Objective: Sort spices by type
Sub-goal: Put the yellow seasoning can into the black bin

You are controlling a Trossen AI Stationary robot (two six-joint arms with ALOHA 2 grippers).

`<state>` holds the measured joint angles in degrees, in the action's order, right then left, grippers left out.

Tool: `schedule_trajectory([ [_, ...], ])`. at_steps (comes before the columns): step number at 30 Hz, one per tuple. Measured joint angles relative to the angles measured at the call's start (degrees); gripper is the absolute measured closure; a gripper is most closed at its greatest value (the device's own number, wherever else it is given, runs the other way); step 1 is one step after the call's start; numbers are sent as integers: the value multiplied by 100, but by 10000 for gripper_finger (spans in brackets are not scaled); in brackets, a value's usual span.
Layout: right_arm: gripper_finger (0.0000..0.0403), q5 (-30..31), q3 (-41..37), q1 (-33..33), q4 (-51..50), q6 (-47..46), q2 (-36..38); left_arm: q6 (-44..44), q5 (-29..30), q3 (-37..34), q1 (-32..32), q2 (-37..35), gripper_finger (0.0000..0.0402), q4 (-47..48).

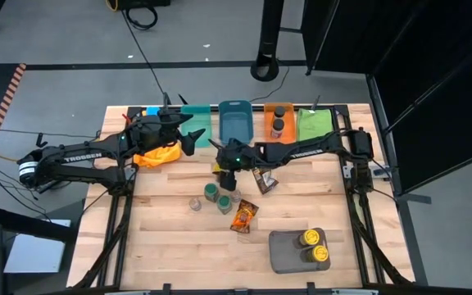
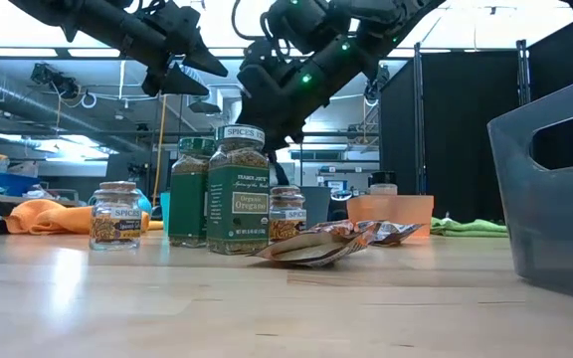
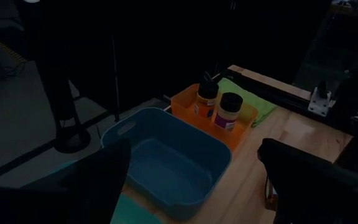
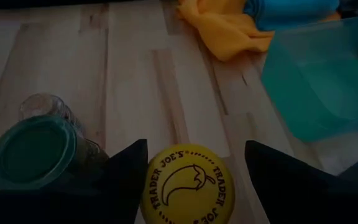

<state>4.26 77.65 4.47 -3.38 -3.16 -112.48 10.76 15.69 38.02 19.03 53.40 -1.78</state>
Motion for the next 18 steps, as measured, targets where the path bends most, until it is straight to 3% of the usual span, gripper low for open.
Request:
schedule_trajectory([
  [18,144,-58,-94,4,-43,-182,-182,-3,18,0,0,0,32,1],
])
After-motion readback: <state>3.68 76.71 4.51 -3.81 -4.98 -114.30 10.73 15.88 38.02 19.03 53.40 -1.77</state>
